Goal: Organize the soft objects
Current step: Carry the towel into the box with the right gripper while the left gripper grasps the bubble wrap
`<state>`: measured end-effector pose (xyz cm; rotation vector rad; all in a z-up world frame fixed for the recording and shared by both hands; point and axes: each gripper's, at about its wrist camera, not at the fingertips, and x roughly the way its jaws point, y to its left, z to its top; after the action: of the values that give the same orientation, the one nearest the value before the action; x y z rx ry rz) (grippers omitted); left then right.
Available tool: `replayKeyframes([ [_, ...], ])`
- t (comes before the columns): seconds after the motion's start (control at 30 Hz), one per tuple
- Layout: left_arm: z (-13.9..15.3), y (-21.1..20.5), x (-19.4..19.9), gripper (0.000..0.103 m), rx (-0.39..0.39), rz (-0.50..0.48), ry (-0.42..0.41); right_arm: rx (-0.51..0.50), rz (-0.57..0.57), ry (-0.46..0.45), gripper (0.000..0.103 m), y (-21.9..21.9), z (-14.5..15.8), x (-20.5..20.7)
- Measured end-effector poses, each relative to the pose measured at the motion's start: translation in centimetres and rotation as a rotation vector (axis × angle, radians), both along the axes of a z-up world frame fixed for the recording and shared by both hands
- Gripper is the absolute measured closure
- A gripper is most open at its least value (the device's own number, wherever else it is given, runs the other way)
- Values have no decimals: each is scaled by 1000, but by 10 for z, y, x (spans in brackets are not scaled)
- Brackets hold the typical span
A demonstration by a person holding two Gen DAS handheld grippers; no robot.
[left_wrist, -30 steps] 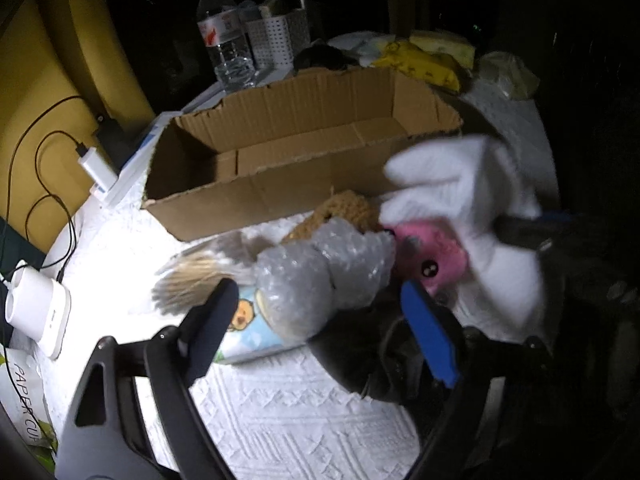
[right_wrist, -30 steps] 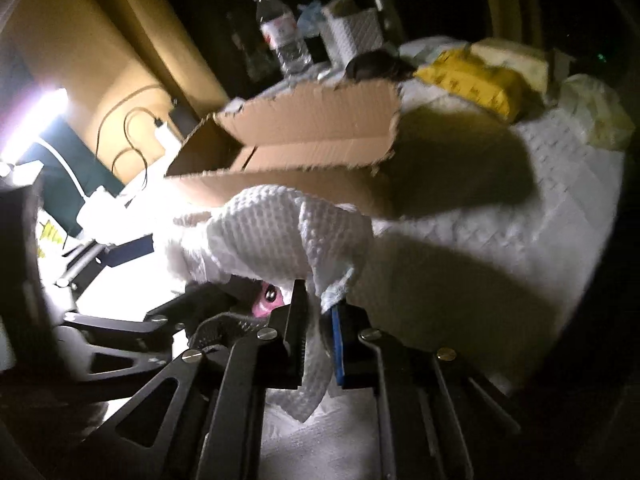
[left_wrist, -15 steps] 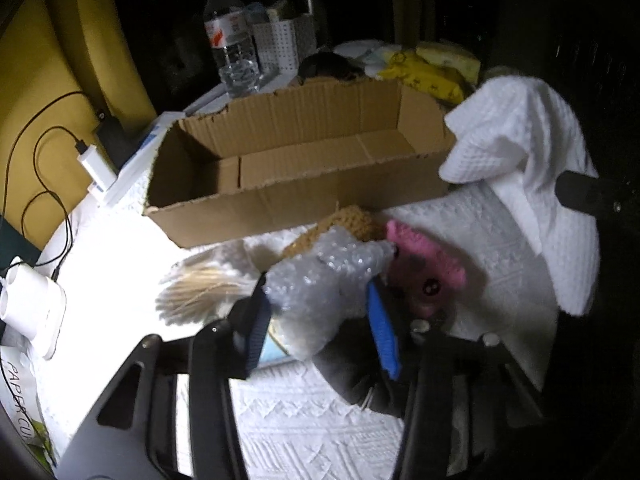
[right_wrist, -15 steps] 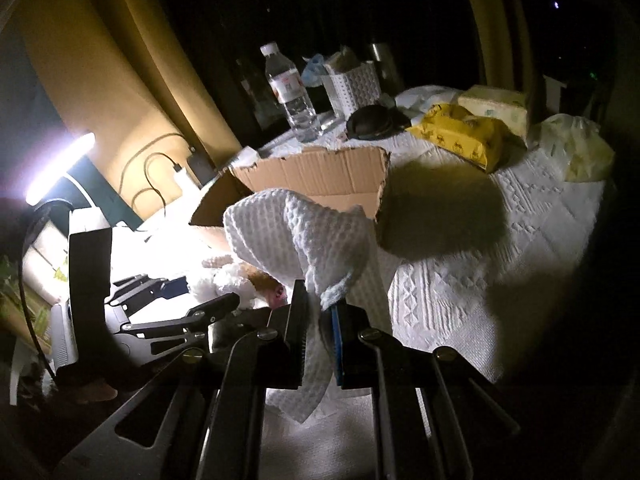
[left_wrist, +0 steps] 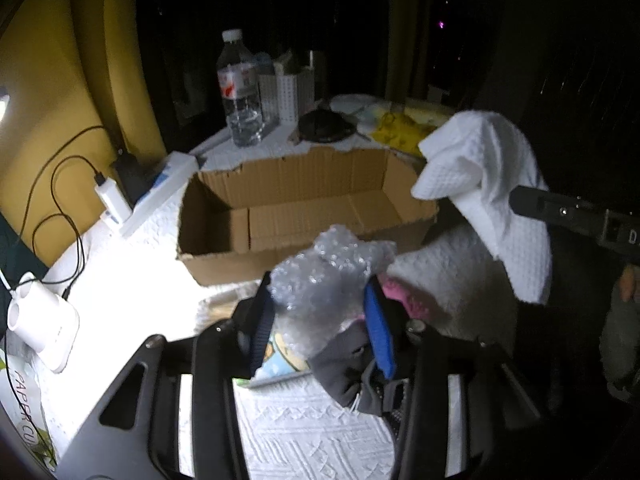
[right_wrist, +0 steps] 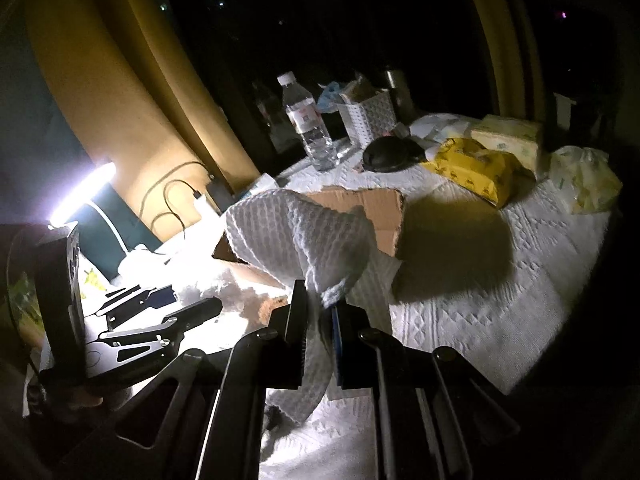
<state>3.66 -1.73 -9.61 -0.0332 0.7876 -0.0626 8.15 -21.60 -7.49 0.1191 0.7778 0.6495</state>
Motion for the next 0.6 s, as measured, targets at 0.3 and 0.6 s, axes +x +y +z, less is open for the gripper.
replayKeyframes([
  [0.3,17,19,10,60,-45,-7,-45,42,23,9,91,3,14,14],
  [0.6,23,37,32,60,-90,-3,-63,33,20,0,91,10,18,32],
])
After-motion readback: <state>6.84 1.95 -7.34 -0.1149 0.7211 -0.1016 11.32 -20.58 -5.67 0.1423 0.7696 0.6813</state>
